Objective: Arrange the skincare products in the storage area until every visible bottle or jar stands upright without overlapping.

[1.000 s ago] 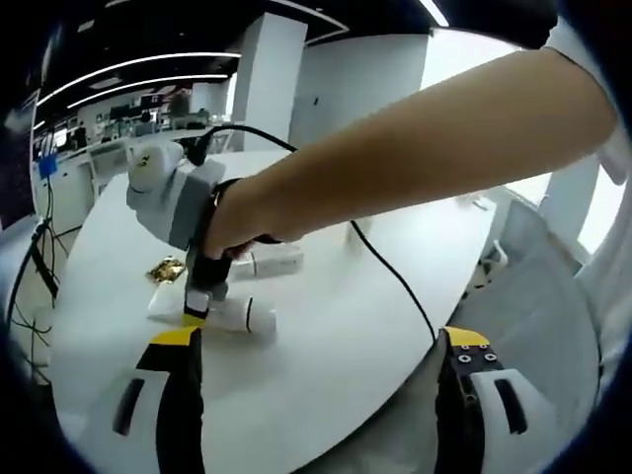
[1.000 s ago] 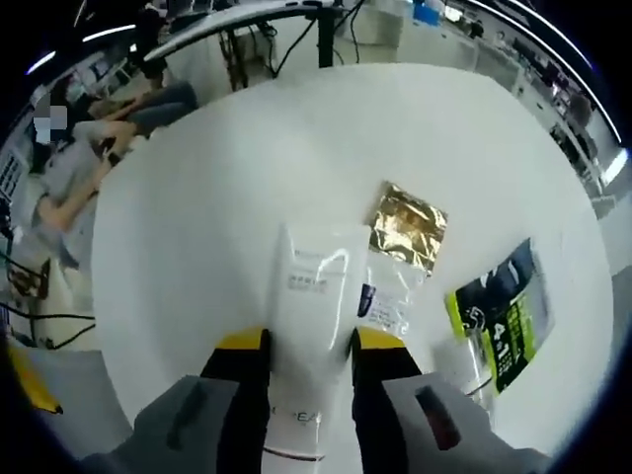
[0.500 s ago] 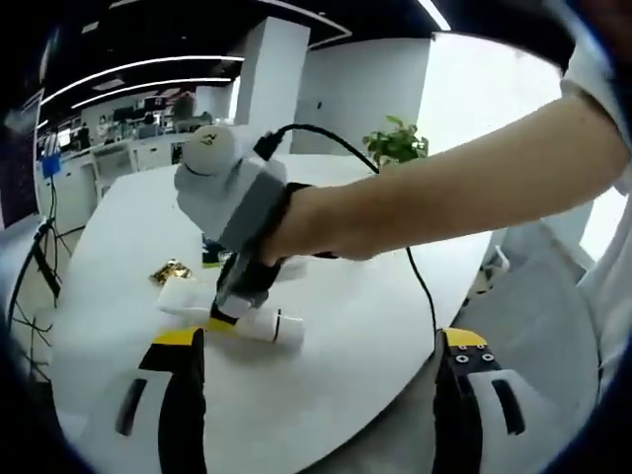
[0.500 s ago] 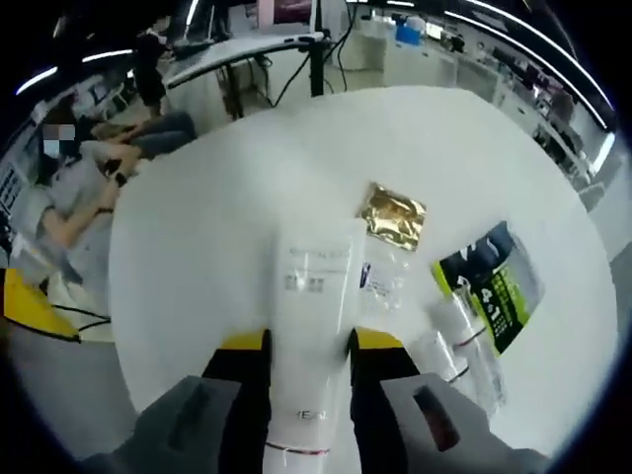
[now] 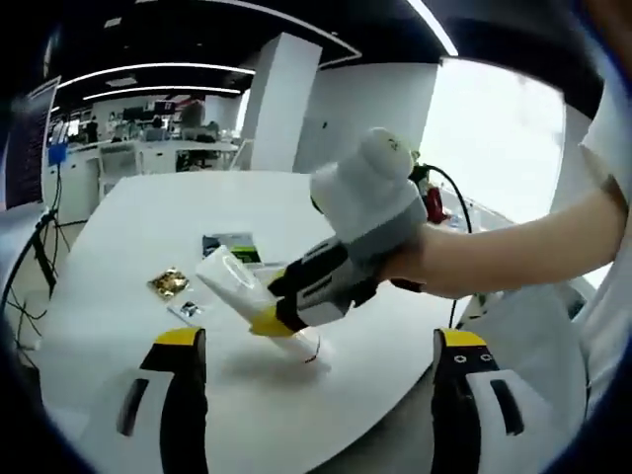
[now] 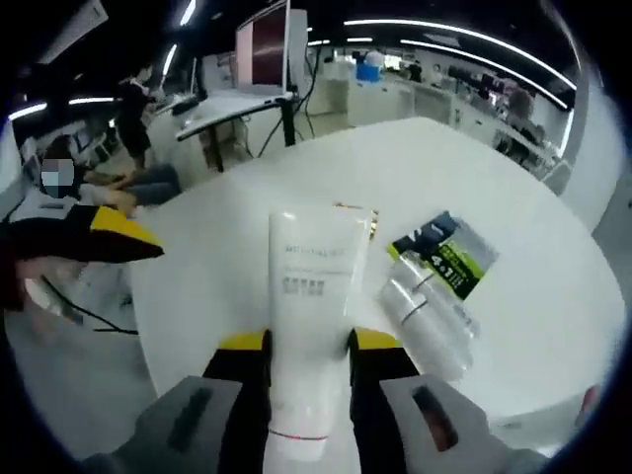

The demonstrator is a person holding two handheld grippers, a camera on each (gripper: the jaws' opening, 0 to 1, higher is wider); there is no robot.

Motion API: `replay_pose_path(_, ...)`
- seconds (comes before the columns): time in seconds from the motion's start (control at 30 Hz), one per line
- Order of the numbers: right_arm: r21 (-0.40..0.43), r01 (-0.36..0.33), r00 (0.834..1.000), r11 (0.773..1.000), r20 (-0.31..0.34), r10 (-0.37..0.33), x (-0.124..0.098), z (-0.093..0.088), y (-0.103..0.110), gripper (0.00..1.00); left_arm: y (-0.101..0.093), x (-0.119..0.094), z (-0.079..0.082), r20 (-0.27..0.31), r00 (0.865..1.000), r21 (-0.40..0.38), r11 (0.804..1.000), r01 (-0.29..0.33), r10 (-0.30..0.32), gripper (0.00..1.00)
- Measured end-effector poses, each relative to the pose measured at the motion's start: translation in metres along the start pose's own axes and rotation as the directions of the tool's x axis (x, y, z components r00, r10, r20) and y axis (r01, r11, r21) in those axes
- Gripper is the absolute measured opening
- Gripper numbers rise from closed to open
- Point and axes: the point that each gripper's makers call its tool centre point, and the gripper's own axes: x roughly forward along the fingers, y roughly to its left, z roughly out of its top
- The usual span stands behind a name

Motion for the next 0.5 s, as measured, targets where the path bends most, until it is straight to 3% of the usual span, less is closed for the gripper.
replay_pose_path(0.3,0.028,0.039,0.997,0.999,0.072,-0.041,-0.031,-0.01,0.01,0.29,-0.013,0.0,0.008,0.019,0.998,-0.021,0.998,0.058,-0.058,0.88)
replay_pose_path(0.5,0.032,0.044,0.995,0.999,0.089,-0.046,-0.046,-0.019,0.016,0.29,-0.021,0.001,0.022,0.044,0.995,-0.018,0.996,0.092,-0.091,0.86)
